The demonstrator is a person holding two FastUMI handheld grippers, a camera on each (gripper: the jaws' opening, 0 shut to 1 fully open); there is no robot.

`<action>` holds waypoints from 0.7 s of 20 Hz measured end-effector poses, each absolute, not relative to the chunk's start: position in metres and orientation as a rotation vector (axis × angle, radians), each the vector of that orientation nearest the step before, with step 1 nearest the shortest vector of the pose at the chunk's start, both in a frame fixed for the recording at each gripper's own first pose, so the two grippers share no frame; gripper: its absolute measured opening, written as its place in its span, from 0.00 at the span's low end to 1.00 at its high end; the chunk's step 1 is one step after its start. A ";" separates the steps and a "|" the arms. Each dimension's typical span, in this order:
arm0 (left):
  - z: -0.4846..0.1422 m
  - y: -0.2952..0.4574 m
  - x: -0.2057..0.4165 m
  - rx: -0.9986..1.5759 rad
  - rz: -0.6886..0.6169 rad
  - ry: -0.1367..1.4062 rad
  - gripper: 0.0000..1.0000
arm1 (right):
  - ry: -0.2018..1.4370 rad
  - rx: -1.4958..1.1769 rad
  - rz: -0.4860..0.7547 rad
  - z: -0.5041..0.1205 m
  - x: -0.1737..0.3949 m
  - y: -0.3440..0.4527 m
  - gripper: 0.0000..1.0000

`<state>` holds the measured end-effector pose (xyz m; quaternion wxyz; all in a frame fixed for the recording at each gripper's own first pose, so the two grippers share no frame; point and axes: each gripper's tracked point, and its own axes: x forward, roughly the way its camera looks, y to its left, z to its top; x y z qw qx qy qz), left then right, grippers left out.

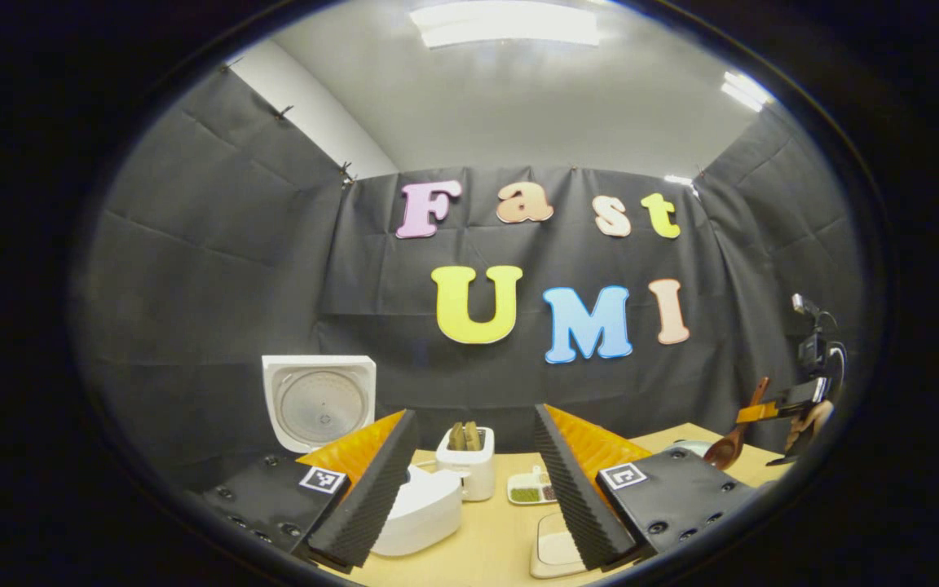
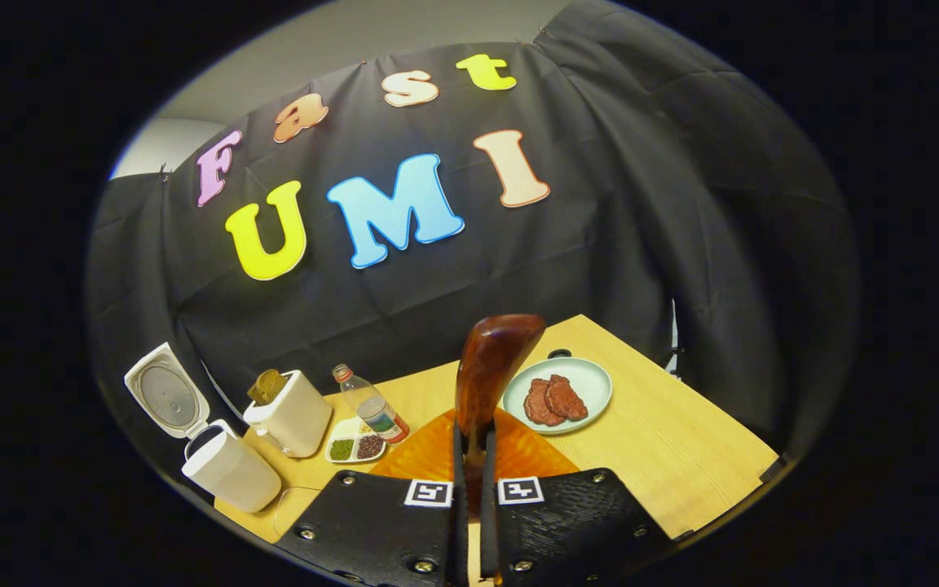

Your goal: Close the left gripper, press the button to open the rice cooker; take a wooden spoon from the chopstick holder with the right hand, scoop a spoonful of rice and pour it into the rice cooker, then put the wooden spoon back into the chopstick holder.

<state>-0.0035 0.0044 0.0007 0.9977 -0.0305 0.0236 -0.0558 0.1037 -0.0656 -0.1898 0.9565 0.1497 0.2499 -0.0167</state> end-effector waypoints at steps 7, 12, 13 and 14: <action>-0.003 -0.012 -0.014 -0.037 -0.100 0.065 0.97 | 0.591 0.295 -0.033 -0.240 0.094 -0.078 0.07; -0.003 -0.026 -0.015 -0.006 -0.092 0.072 0.98 | 0.657 0.326 -0.023 -0.268 0.087 -0.077 0.09; -0.004 -0.028 -0.014 -0.001 -0.090 0.072 0.98 | 0.662 0.331 -0.015 -0.270 0.087 -0.076 0.10; -0.004 -0.029 -0.014 0.003 -0.088 0.070 0.98 | 0.665 0.337 -0.008 -0.272 0.084 -0.074 0.11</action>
